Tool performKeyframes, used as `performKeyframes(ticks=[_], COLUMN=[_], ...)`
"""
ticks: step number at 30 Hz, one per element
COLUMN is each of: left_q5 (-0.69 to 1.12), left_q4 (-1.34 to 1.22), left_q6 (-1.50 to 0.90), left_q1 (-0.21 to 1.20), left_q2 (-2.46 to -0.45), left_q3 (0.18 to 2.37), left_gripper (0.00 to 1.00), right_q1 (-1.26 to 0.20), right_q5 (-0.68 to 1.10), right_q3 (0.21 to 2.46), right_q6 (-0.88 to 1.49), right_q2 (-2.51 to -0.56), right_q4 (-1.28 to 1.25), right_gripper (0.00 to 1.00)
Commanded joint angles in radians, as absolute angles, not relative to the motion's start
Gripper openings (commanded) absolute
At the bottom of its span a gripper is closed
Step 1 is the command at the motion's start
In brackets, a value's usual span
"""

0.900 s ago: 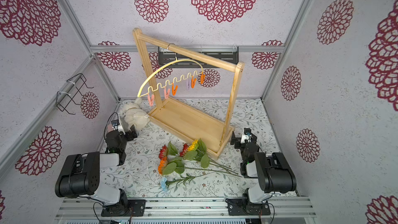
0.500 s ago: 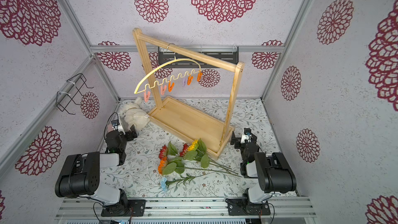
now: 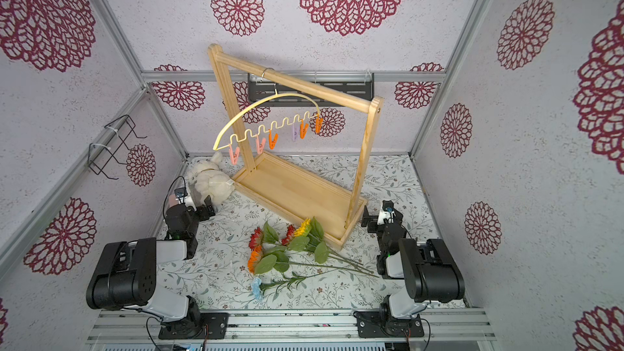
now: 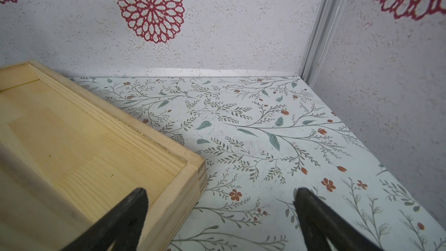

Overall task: Dry the flowers on a clothes hanger
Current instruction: Adjust the clothesline at the center of the board.

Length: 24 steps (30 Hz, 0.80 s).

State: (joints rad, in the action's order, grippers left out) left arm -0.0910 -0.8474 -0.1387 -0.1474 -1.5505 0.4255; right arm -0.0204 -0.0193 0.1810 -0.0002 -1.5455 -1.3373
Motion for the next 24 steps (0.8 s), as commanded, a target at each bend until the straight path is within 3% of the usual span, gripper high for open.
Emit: performKeyframes(ticks=[1, 7, 15, 20, 22, 24], left_q5=[-0.081, -0.058, 0.089, 0.104, 0.100, 0.103], left_q4=[-0.864, -0.837, -0.498, -0.335, -0.307, -0.262], left_q6=[-0.130, -0.126, -0.054, -0.072, -0.141, -0.226], left_q1=[-0.149, -0.147, -0.135, -0.122, -0.121, -0.120], left_q2=[-1.545, -1.463, -1.135, -0.980, -0.928, -0.907], left_q3=[0.423, 0.404, 0.472, 0.562, 0.587, 0.627], left_gripper=[0.97, 0.97, 0.97, 0.97, 0.97, 0.97], right_q1=[-0.022, -0.021, -0.021, -0.021, -0.021, -0.018], right_q5=[-0.034, -0.067, 0.049, 0.035, -0.112, -0.092], right_q3=[0.157, 0.054, 0.343, 0.402, 0.408, 0.416], right_q6=[0.007, 0.020, -0.013, 0.074, 0.317, 0.378], right_q2=[-1.526, -1.425, -1.117, -0.955, -0.843, -0.768], right_q4=[-1.428, -1.533, -0.671, -0.525, -0.424, -0.366], right_gripper=[0.99, 0.99, 0.99, 0.99, 0.99, 0.99])
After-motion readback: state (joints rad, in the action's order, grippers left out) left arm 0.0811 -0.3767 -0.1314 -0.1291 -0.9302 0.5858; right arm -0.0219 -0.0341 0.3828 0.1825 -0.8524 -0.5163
